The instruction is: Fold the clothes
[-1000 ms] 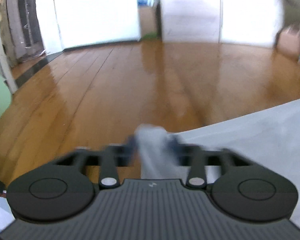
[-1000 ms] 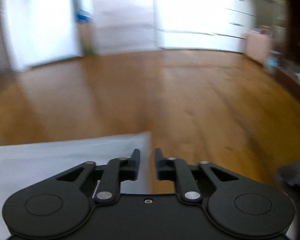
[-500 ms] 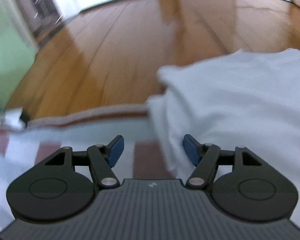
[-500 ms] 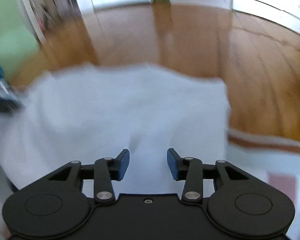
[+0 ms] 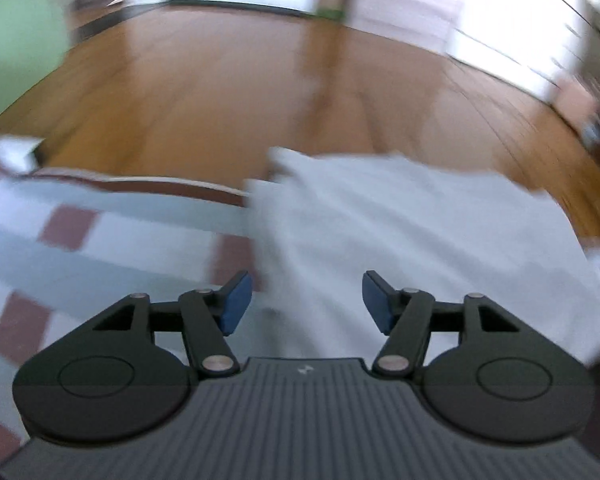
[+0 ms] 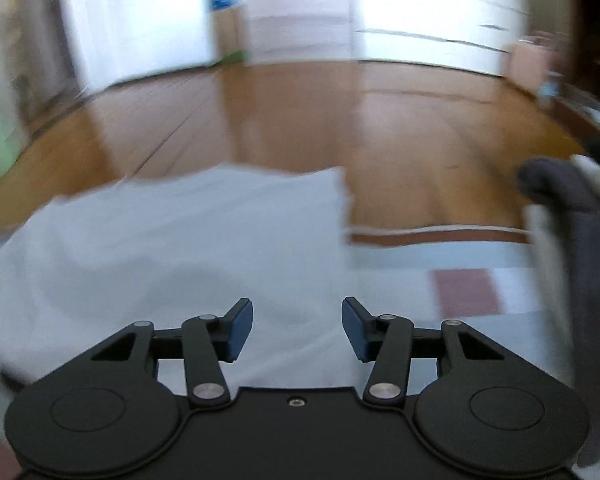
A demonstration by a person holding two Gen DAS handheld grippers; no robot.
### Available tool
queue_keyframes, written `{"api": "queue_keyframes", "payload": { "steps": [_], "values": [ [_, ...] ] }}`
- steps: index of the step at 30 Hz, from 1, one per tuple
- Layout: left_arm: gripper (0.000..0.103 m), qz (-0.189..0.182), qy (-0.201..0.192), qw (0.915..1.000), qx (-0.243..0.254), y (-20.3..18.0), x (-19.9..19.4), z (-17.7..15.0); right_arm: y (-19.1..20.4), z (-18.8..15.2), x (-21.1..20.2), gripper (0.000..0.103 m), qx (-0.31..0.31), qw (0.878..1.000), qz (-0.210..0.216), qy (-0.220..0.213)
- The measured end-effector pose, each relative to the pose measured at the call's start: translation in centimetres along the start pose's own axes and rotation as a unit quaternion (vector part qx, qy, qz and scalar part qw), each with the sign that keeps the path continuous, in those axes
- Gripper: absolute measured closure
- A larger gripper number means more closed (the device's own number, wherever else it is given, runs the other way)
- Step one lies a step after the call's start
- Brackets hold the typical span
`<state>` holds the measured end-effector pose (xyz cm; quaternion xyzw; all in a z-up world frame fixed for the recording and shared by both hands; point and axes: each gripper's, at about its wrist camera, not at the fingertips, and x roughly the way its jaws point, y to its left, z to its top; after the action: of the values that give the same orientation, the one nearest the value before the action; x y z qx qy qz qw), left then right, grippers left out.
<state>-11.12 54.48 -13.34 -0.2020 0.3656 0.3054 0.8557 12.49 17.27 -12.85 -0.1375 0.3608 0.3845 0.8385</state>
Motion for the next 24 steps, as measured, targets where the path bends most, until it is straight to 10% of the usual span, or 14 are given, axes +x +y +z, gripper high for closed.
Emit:
{"api": "queue_keyframes", "payload": {
  "steps": [3, 7, 11, 13, 18, 22, 24],
  "values": [
    [0.043, 0.039, 0.067, 0.9967, 0.026, -1.0, 2.2, -1.5, 0.2, -1.7, 0.4, 0.055, -0.032, 0.998, -0.046, 0.020],
    [0.033, 0.136, 0.103, 0.9847, 0.038, 0.5, 2.7, -2.2, -2.6, -4.4, -0.4, 0.054, -0.077, 0.957, -0.277, 0.031],
    [0.036, 0.185, 0.084, 0.9784, 0.037, 0.9, 0.9, -1.9, -7.3, -5.1, -4.6, 0.052, 0.114, 0.981, -0.159, 0.015],
    [0.036, 0.148, 0.061, 0.9867, 0.026, 0.1, 0.0, -1.6, -8.5, -5.6, -5.5, 0.045, 0.206, 0.977, -0.060, 0.012],
    [0.035, 0.010, -0.002, 0.9997, -0.021, -3.3, -2.3, -1.7, -7.3, -8.8, -2.7, 0.042, 0.407, 0.903, 0.131, 0.042],
    [0.035, -0.043, 0.032, 0.9976, -0.044, -6.2, -0.2, -3.3, -6.4, -10.5, -1.4, 0.042, 0.482, 0.869, 0.114, 0.006],
    [0.035, -0.050, 0.049, 0.9972, -0.025, -7.7, 1.3, -3.6, -6.1, -9.8, -0.8, 0.042, 0.472, 0.876, 0.101, -0.011]
  ]
}}
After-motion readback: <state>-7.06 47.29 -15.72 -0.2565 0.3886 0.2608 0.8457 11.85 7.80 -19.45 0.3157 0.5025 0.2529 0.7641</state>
